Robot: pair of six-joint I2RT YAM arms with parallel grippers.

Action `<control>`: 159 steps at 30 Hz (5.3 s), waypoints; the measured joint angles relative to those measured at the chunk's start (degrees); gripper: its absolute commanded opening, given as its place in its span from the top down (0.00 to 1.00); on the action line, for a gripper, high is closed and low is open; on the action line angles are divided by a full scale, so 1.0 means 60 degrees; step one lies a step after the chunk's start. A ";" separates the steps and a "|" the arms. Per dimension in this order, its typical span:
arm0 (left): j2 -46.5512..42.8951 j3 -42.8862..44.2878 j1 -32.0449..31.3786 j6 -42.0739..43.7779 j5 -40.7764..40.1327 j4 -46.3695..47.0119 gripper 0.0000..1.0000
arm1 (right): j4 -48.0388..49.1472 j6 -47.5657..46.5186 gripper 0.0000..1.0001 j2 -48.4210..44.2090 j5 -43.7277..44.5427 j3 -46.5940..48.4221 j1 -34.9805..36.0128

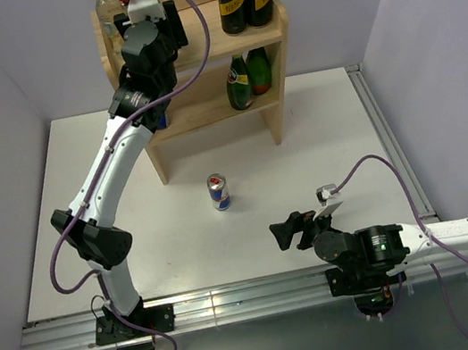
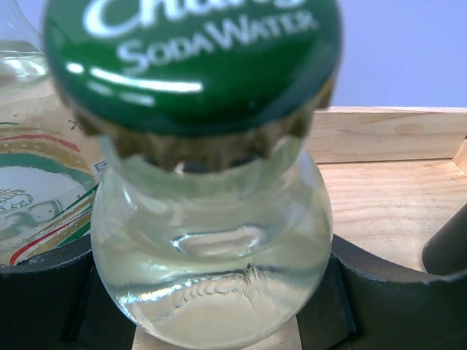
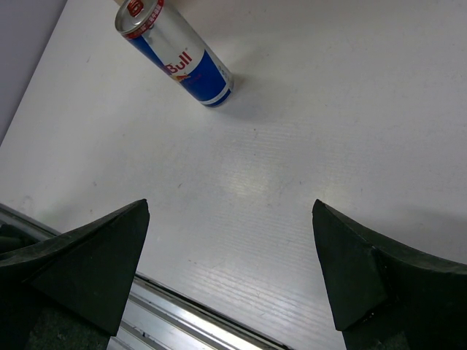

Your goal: Place and organize the beverage onto the shelf

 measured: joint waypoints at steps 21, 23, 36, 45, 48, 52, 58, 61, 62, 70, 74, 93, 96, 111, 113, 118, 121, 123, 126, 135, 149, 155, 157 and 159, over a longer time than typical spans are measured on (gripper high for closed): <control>0.0765 0.0066 0.0135 0.0066 0.0066 -0.0164 0.17 | 0.0000 0.0004 0.00 -0.0029 0.0036 0.0000 0.0073; 0.0765 0.0036 0.0138 0.0073 0.0066 -0.0113 0.17 | 0.0000 0.0004 0.00 -0.0029 0.0040 0.0000 0.0076; 0.0160 -0.0918 0.0106 0.0033 0.0106 0.0368 0.14 | 0.0000 0.0004 0.00 -0.0018 0.0080 0.0000 0.0076; -0.1075 -0.2517 -0.0568 0.0051 -0.0492 0.0605 0.00 | -0.0004 0.0007 0.00 -0.0015 0.0106 0.0000 0.0080; -0.1475 -0.3020 -0.0827 0.0044 -0.0688 0.0678 0.01 | -0.0004 0.0011 0.00 -0.0015 0.0109 0.0000 0.0080; -0.1829 -0.3410 -0.1064 -0.0051 -0.0907 0.0678 0.01 | 0.0000 0.0033 0.00 -0.0011 0.0117 0.0000 0.0080; -0.3089 -0.4914 -0.1821 -0.0259 -0.1712 0.0976 0.01 | -0.0007 0.0076 0.00 0.0033 0.0211 0.0000 0.0106; -0.4466 -0.6550 -0.2674 -0.0958 -0.2109 0.0619 0.01 | -0.0004 0.0076 0.00 0.0033 0.0219 0.0000 0.0120; -0.4856 -0.7151 -0.2998 -0.1311 -0.2229 0.0565 0.01 | -0.0007 0.0073 0.00 0.0033 0.0222 0.0000 0.0124; -0.6827 -1.2123 -0.4947 -0.4328 -0.3158 -0.0565 0.01 | -0.0011 0.0109 0.00 0.0098 0.0259 0.0000 0.0160; -0.7056 -1.3471 -0.5391 -0.5373 -0.3144 -0.0576 0.01 | -0.0015 0.0153 0.00 0.0106 0.0280 0.0000 0.0189; -0.3147 -1.4662 -0.4834 -0.5227 -0.1603 0.4229 0.01 | -0.0073 0.0255 0.00 0.0248 0.0306 0.0000 0.0248; -0.2528 -1.4659 -0.4557 -0.4994 -0.1603 0.4921 0.01 | -0.0076 0.0255 0.00 0.0226 0.0317 0.0000 0.0248; -0.0554 -1.4469 -0.3300 -0.4156 -0.1858 0.7544 1.00 | -0.0073 0.0244 0.00 0.0186 0.0321 0.0000 0.0266; -0.0634 -1.4411 -0.3177 -0.4073 -0.1960 0.7315 1.00 | -0.0073 0.0244 0.00 0.0208 0.0321 0.0000 0.0266; -0.1829 -1.3792 -0.3158 -0.3850 -0.2215 0.5158 1.00 | -0.0069 0.0237 0.00 0.0208 0.0321 0.0000 0.0266; -0.2718 -1.2579 -0.3155 -0.3581 -0.2350 0.3949 1.00 | -0.0069 0.0211 0.00 0.0211 0.0321 0.0000 0.0266; -0.3162 -1.1664 -0.3133 -0.3326 -0.2364 0.3464 1.00 | -0.0069 0.0208 0.00 0.0219 0.0321 0.0000 0.0266; -0.3577 -1.0051 -0.3013 -0.2758 -0.2353 0.3027 1.00 | -0.0066 0.0208 0.00 0.0266 0.0321 0.0000 0.0266; -0.2535 -0.6473 -0.1647 -0.1745 -0.1770 0.2011 1.00 | -0.0073 0.0219 0.00 0.0233 0.0357 0.0000 0.0277; -0.1891 -0.6918 -0.1122 -0.1647 -0.1147 0.1552 1.00 | -0.0073 0.0219 0.00 0.0259 0.0397 0.0000 0.0313; -0.1836 -0.7257 -0.0984 -0.1657 -0.1195 0.1829 1.00 | -0.0069 0.0219 0.00 0.0259 0.0423 0.0000 0.0317; -0.1719 -0.7267 -0.0962 -0.1679 -0.1177 0.1858 1.00 | -0.0069 0.0219 0.00 0.0259 0.0423 0.0000 0.0324; -0.1563 -0.7271 -0.0943 -0.1694 -0.1198 0.1902 1.00 | -0.0073 0.0219 0.00 0.0259 0.0423 0.0000 0.0328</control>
